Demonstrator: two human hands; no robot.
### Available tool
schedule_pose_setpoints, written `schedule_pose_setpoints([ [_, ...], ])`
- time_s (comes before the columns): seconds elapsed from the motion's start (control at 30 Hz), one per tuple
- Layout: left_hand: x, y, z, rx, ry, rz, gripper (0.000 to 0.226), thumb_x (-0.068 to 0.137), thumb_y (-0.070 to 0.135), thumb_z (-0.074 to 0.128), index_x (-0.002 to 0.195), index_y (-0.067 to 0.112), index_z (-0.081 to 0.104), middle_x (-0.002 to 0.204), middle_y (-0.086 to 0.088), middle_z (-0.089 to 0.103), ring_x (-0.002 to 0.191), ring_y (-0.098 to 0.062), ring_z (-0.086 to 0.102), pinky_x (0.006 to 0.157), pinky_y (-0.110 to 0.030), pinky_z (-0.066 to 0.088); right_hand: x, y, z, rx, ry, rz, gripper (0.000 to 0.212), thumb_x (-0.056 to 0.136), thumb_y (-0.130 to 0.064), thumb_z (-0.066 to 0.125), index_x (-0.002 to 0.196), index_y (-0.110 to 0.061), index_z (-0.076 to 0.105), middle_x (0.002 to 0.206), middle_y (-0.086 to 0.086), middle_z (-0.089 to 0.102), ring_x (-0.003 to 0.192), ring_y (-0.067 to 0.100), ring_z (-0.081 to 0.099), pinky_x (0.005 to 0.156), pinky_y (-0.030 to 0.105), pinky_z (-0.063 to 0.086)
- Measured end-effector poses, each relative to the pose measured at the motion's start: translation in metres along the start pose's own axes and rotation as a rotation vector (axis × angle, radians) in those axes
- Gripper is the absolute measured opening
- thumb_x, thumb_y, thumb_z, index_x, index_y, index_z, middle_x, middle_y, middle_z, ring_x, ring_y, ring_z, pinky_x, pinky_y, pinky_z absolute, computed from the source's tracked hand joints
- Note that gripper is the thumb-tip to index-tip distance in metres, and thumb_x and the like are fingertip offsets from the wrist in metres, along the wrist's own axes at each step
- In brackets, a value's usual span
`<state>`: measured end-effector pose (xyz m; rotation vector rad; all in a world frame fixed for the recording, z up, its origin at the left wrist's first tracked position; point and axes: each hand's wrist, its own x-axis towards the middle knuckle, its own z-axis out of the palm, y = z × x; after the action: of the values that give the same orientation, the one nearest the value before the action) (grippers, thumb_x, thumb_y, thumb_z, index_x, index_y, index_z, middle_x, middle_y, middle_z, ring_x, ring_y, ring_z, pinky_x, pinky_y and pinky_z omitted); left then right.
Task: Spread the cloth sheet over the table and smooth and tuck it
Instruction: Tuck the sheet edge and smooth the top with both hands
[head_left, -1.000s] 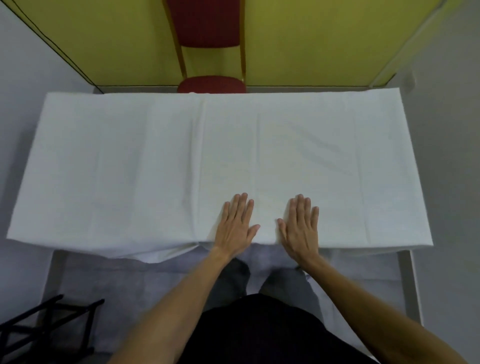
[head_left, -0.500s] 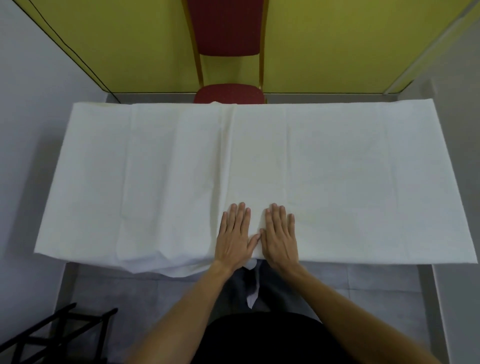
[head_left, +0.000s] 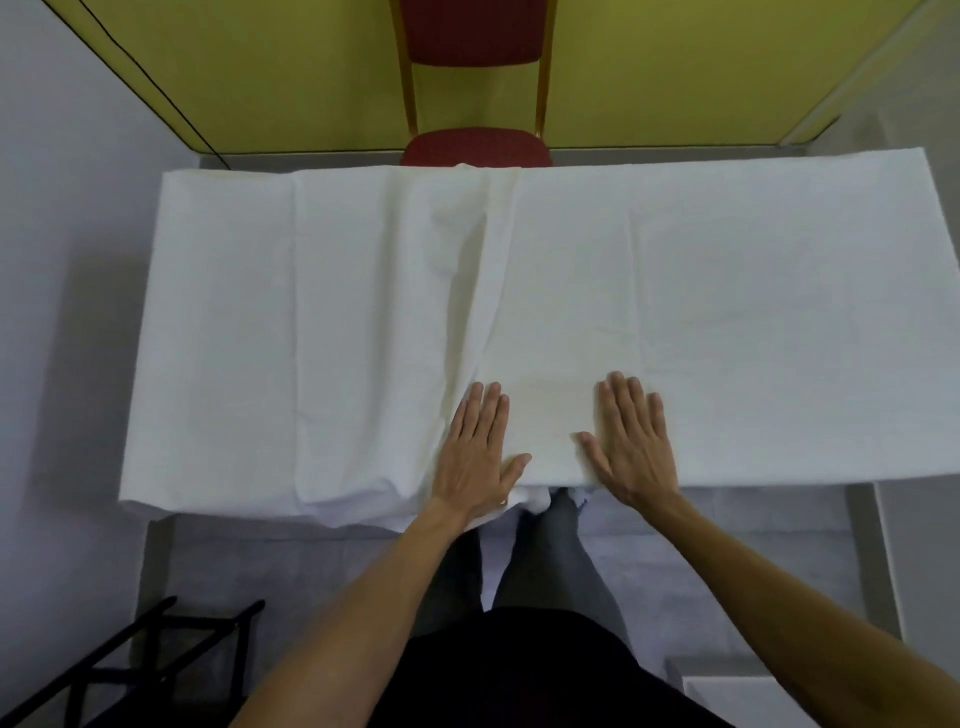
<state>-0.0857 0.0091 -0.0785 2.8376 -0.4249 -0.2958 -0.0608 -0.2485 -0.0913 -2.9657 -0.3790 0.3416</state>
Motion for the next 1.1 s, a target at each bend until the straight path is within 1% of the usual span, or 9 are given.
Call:
schedule_pose_setpoints([
  [0.13, -0.005, -0.02, -0.009, 0.008, 0.046, 0.154, 0.084, 0.095, 0.055, 0.047, 0.154, 0.001, 0.022, 0.164, -0.017, 0.011, 0.152, -0.034, 0.005, 0.118, -0.056, 0.02, 0.004, -0.021, -0.007, 0.017, 0.006, 0.101, 0.084, 0.099, -0.06, 0.032, 0.158, -0.009, 0.0, 0.166, 0.012, -0.007, 0.153, 0.029, -0.007, 0.123, 0.055, 0.002],
  [0.17, -0.006, -0.026, -0.014, 0.018, 0.06, 0.156, 0.084, 0.094, 0.057, 0.048, 0.154, 0.001, 0.025, 0.164, -0.016, 0.013, 0.152, -0.033, 0.006, 0.118, -0.059, 0.019, 0.006, -0.032, -0.009, 0.036, 0.014, 0.118, 0.083, 0.099, -0.058, 0.032, 0.158, -0.009, 0.0, 0.166, 0.012, -0.005, 0.153, 0.03, -0.006, 0.123, 0.054, 0.001],
  [0.23, -0.006, -0.037, -0.021, 0.032, 0.084, 0.108, 0.084, 0.094, 0.058, 0.048, 0.154, 0.003, 0.026, 0.164, -0.016, 0.014, 0.152, -0.034, 0.007, 0.118, -0.062, 0.016, 0.015, -0.058, -0.009, 0.074, 0.037, 0.112, 0.077, 0.101, -0.053, 0.031, 0.158, -0.009, 0.004, 0.166, 0.013, 0.0, 0.153, 0.03, -0.002, 0.123, 0.055, 0.004],
  [0.33, -0.005, -0.055, -0.021, 0.057, 0.064, 0.007, 0.082, 0.098, 0.059, 0.041, 0.155, 0.004, 0.022, 0.164, -0.019, 0.011, 0.152, -0.036, 0.005, 0.119, -0.061, 0.013, 0.032, -0.09, -0.002, 0.113, 0.03, 0.069, 0.072, 0.102, -0.05, 0.027, 0.158, -0.009, 0.008, 0.166, 0.013, 0.003, 0.153, 0.03, 0.0, 0.122, 0.057, 0.009],
  [0.43, -0.006, -0.068, -0.012, 0.127, -0.007, -0.056, 0.083, 0.1, 0.061, 0.032, 0.156, 0.003, 0.013, 0.165, -0.017, 0.004, 0.153, -0.033, 0.001, 0.12, -0.057, 0.016, 0.04, -0.098, 0.007, 0.093, 0.018, 0.096, 0.073, 0.102, -0.055, 0.022, 0.159, -0.012, 0.005, 0.166, 0.012, -0.002, 0.153, 0.028, -0.005, 0.123, 0.055, 0.004],
  [0.53, -0.005, -0.071, -0.011, 0.134, -0.011, -0.06, 0.083, 0.1, 0.061, 0.031, 0.156, 0.003, 0.009, 0.165, -0.017, 0.002, 0.153, -0.032, -0.001, 0.121, -0.054, 0.014, 0.039, -0.096, 0.009, 0.054, 0.03, 0.086, 0.075, 0.101, -0.057, 0.023, 0.159, -0.014, 0.003, 0.167, 0.01, -0.004, 0.153, 0.027, -0.005, 0.123, 0.054, 0.003],
  [0.8, -0.008, -0.075, -0.017, 0.145, 0.007, -0.05, 0.082, 0.1, 0.06, 0.032, 0.157, 0.005, 0.01, 0.166, -0.014, 0.002, 0.153, -0.031, 0.0, 0.122, -0.053, 0.015, 0.04, -0.097, 0.007, 0.062, 0.029, 0.097, 0.077, 0.099, -0.061, 0.022, 0.159, -0.016, 0.004, 0.167, 0.008, -0.003, 0.154, 0.026, -0.005, 0.123, 0.053, 0.004],
  [0.93, -0.016, -0.091, -0.021, 0.135, 0.011, -0.045, 0.08, 0.1, 0.058, 0.033, 0.157, 0.006, 0.011, 0.166, -0.012, 0.003, 0.153, -0.029, 0.001, 0.121, -0.053, 0.016, 0.04, -0.097, 0.007, 0.062, 0.052, 0.098, 0.077, 0.099, -0.059, 0.031, 0.159, -0.016, 0.007, 0.167, 0.008, 0.0, 0.154, 0.026, -0.004, 0.123, 0.054, 0.006],
  [1.1, -0.028, -0.116, -0.029, 0.151, -0.013, -0.046, 0.081, 0.099, 0.059, 0.036, 0.157, 0.008, 0.012, 0.166, -0.011, 0.005, 0.153, -0.028, 0.002, 0.122, -0.052, 0.016, 0.04, -0.096, 0.007, 0.067, 0.05, 0.094, 0.077, 0.099, -0.058, 0.03, 0.159, -0.016, 0.004, 0.167, 0.007, -0.001, 0.154, 0.026, -0.004, 0.123, 0.054, 0.006],
])
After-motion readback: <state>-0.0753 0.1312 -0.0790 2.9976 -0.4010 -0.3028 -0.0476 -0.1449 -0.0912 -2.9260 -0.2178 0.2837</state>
